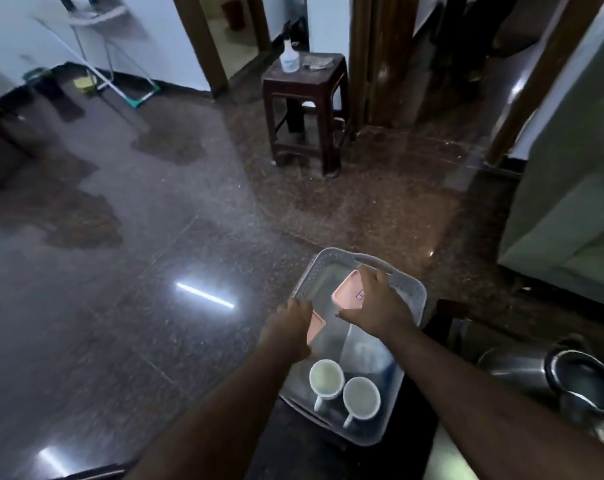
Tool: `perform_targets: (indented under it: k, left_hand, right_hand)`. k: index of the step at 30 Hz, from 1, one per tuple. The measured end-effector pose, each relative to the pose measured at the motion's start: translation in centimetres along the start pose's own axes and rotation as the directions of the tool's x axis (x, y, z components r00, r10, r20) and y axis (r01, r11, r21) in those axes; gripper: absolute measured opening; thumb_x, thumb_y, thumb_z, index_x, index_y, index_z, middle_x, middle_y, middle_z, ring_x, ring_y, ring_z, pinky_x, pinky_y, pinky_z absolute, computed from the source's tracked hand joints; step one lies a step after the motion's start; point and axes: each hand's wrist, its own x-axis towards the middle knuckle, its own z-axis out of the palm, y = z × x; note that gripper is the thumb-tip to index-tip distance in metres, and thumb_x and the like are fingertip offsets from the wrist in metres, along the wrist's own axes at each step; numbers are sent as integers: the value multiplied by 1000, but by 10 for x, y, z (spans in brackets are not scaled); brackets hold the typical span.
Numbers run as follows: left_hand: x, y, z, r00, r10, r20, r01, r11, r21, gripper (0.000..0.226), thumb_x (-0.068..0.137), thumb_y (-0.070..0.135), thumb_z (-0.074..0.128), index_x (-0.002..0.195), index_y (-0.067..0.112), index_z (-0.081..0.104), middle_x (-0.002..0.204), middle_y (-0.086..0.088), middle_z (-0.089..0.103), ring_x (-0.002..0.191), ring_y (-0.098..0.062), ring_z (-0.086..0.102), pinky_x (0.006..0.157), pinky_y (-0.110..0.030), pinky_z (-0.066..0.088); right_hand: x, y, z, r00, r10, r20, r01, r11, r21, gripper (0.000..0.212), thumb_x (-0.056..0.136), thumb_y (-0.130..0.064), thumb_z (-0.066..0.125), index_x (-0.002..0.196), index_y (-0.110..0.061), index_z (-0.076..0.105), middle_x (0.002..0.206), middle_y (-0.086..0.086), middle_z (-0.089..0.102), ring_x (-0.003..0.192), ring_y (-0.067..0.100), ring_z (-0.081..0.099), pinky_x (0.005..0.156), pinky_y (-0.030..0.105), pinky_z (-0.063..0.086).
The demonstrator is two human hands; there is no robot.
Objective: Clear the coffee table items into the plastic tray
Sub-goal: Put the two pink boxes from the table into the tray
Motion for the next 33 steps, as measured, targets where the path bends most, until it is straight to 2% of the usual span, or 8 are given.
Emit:
perform_targets:
  k: [6,11,15,20,24,26,30,33]
  left_hand:
    - [-5,-7,45,999,41,15,-43,985,168,51,82,26,66,126,8,47,121,-13,51,104,-31,58,79,-39,49]
    - [-7,-13,55,999,48,-20,-42,970,238,56,83,35,65,127,5,49,122,-14,51,108,-31,50,85,-40,44]
    - [-14,-19,58,1000,17,-17,-13,977,214,56,81,39,66,123,6,52,119,-13,47,103,-30,50,81,-41,45]
    - [-17,-19,63,1000,-6,-12,8,979,205,46,85,33,61,120,4,54,117,-15,47,103,-31,48,82,-40,44]
    - [-20,-16,68,1000,-30,3,29,981,190,48,84,33,63,121,4,53,119,-15,48,106,-31,49,84,-40,45]
    - [-21,-14,68,999,-42,11,40,981,188,51,83,34,64,122,4,52,119,-15,48,106,-31,50,84,-40,46]
    - [-23,-15,60,999,-45,6,44,987,156,65,81,46,63,127,4,49,124,-14,48,110,-31,49,86,-40,47]
    - [-23,-9,36,998,-6,-65,14,993,113,58,87,52,51,126,9,51,127,-11,50,113,-30,49,87,-42,46]
  right_hand:
    - [20,-6,64,995,-34,94,32,999,26,90,68,-41,83,140,-23,33,138,10,34,120,37,53,99,46,47]
    - [30,-14,90,991,-46,128,34,995,90,89,65,-48,82,137,-23,37,138,9,34,122,35,50,102,45,46]
    - [28,-19,97,991,-34,132,15,990,139,92,63,-56,80,138,-24,38,136,8,36,122,32,49,105,45,44]
    - [29,-18,97,978,-42,206,0,981,196,75,71,-18,73,140,-23,45,140,12,39,127,29,49,110,34,38]
    - [27,-16,94,964,-91,249,39,977,207,75,73,-9,70,143,-18,46,143,13,43,129,23,47,107,22,33]
    - [25,-15,90,954,-120,276,62,976,208,77,76,-7,69,146,-19,41,147,12,41,132,22,45,108,22,32]
    - [16,-7,74,944,-155,291,132,986,98,85,82,-19,69,154,-20,23,161,8,23,148,24,27,119,35,26]
    - [4,5,50,969,-134,209,148,987,-54,80,87,-26,63,154,-19,20,163,3,22,149,20,22,120,38,26]
